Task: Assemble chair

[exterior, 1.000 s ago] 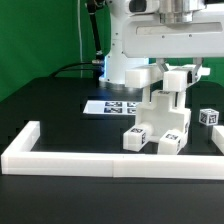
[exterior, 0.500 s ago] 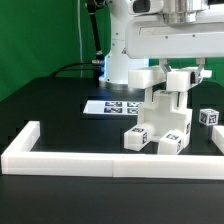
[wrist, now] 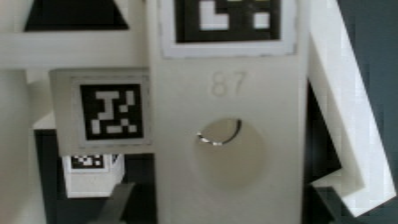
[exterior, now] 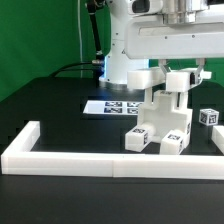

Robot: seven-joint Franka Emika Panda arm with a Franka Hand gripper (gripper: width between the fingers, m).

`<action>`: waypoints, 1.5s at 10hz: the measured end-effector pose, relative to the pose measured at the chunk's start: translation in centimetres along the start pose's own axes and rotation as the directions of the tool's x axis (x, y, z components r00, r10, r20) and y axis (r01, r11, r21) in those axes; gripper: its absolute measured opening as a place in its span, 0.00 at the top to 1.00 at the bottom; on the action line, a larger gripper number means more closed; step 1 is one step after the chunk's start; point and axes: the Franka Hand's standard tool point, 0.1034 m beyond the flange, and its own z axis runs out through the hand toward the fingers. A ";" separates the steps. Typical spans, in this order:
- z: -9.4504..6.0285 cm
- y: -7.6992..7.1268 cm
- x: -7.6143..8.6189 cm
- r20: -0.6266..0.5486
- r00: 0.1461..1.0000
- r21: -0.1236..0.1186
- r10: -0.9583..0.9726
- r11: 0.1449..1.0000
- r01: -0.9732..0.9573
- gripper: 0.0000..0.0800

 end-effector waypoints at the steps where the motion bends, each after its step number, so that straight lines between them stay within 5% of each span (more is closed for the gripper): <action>1: 0.3 0.1 -0.1 0.003 1.000 -0.003 0.001 1.000 -0.001 0.64; 15: 2.2 0.5 1.1 -0.012 1.000 -0.015 -0.017 1.000 0.017 0.64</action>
Offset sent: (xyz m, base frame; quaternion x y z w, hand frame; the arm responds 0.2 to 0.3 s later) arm 0.0039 -0.0030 -0.0107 0.0022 -0.0027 -0.0017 1.0000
